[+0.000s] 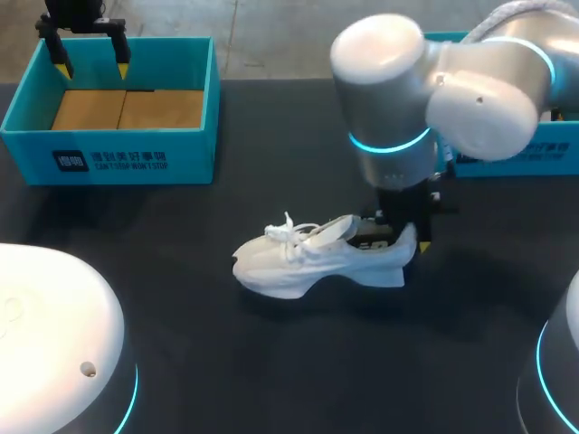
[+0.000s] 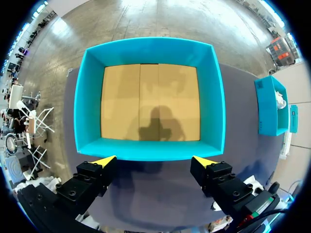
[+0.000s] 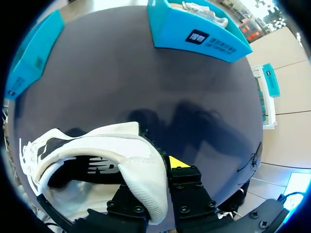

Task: Take the shoe out of the shoebox, open the shoe tongue, remove and reinsert the insole, then place the shoe into the shoebox

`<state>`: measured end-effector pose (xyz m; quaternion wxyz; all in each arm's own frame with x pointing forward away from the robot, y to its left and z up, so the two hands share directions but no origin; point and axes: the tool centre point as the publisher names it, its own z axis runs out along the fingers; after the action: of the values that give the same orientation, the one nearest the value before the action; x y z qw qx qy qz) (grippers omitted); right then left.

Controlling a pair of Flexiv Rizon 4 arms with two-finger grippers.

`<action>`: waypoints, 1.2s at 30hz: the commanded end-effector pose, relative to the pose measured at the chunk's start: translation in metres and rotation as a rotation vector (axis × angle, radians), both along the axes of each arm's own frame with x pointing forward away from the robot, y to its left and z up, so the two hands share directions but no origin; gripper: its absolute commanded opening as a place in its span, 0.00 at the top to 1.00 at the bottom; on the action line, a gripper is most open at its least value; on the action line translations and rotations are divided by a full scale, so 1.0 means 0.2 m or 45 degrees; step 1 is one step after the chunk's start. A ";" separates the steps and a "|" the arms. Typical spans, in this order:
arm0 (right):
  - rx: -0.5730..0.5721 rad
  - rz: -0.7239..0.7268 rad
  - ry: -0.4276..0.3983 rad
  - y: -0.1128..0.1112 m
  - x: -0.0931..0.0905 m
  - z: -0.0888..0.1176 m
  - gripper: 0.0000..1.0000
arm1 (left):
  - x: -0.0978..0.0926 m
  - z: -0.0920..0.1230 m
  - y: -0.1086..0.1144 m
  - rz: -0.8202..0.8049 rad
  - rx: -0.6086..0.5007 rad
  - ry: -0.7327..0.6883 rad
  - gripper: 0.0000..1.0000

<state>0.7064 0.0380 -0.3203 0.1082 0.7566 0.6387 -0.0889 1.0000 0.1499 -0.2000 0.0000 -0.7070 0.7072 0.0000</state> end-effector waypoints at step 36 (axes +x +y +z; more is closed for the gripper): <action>0.040 -0.103 0.009 0.08 -0.06 -0.25 1.00 | 0.00 0.00 0.00 0.000 0.000 0.000 0.00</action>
<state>0.6969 0.0574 -0.3700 0.0939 0.7814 0.6103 -0.0905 1.0000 0.1499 -0.2000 0.0000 -0.7070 0.7072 0.0001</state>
